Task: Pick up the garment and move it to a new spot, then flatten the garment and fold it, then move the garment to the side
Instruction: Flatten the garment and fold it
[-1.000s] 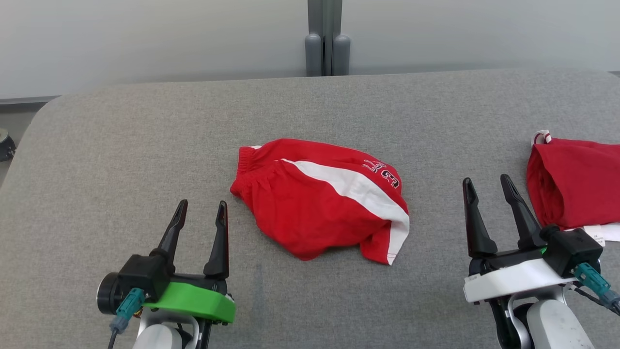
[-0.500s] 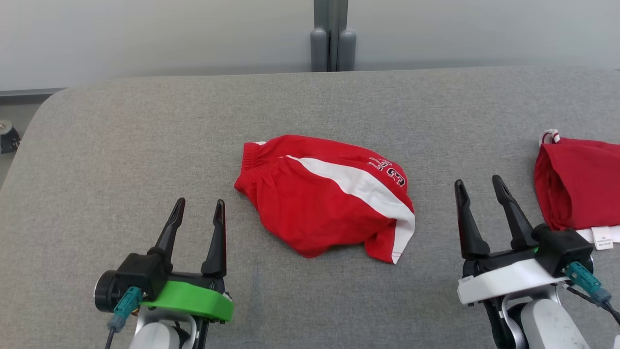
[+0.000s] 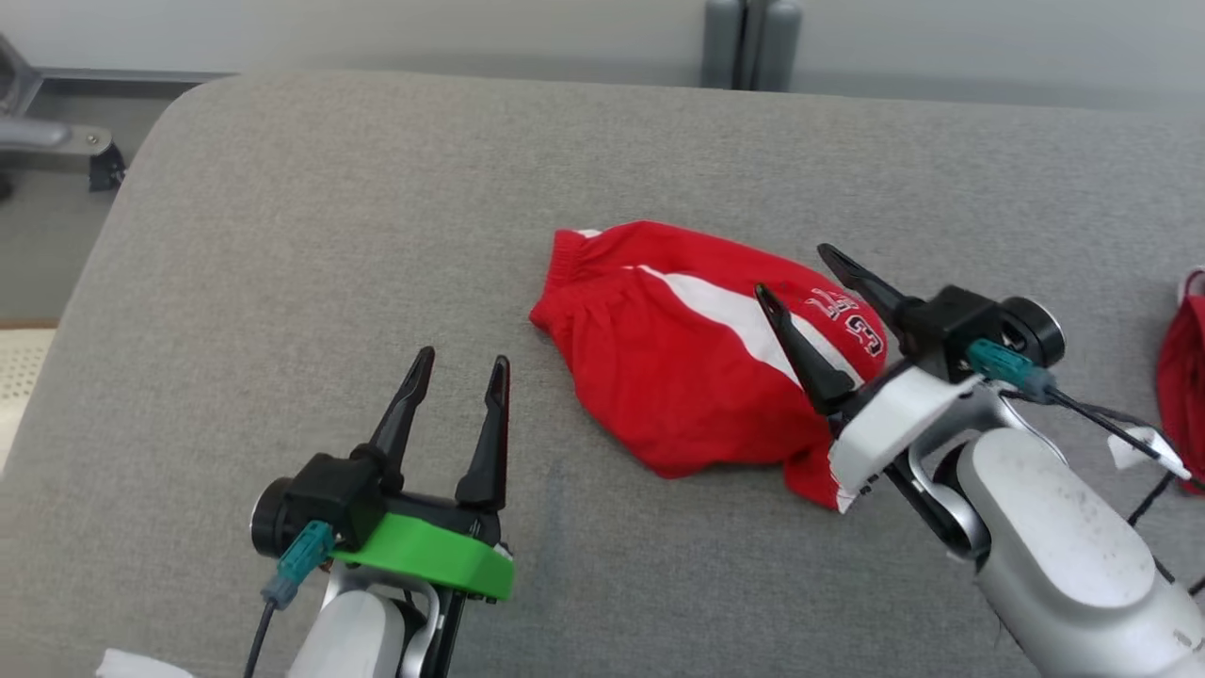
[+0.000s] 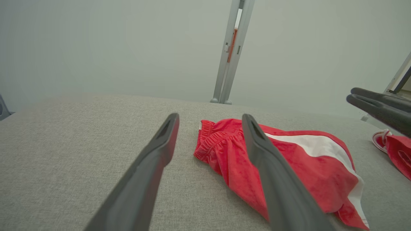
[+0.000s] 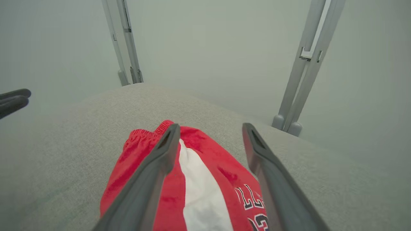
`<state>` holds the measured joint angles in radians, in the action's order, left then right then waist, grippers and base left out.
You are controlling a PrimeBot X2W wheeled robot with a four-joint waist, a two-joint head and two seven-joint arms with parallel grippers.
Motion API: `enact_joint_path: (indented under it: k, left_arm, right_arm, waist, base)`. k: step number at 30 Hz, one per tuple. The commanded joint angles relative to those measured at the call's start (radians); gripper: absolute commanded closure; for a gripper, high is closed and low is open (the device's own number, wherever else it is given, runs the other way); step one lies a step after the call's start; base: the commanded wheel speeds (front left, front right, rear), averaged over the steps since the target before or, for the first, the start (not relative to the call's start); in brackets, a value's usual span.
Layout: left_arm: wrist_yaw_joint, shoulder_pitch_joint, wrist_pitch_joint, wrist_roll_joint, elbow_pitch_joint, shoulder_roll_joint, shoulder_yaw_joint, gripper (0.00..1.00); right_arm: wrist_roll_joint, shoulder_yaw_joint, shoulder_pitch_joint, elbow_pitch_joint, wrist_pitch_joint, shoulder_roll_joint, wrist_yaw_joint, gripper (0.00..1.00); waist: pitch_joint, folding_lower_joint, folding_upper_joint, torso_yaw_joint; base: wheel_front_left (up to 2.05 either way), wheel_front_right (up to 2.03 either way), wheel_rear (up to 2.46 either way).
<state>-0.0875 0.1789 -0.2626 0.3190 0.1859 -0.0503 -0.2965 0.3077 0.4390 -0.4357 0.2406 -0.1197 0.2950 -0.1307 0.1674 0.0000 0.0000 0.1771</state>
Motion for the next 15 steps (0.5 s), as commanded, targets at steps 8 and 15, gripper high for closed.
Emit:
enact_joint_path:
  k: [8,15]
  left_arm:
    - [0.036,0.049,-0.001,0.060,0.000,-0.001,-0.083,0.00]
    - [0.051,0.046,-0.001,0.082,0.005,-0.001,-0.105,0.00]
  right_arm:
    - [0.149,0.231,-0.219,0.185,0.110,0.110,0.000,0.00]
    - [0.265,0.357,-0.326,0.315,0.134,0.147,0.000,0.00]
  waist:
    - [0.092,0.0000,0.0000,0.184]
    - [0.109,0.0000,0.0000,0.244]
  base:
    - [0.00,0.00,0.00]
    - [0.00,0.00,0.00]
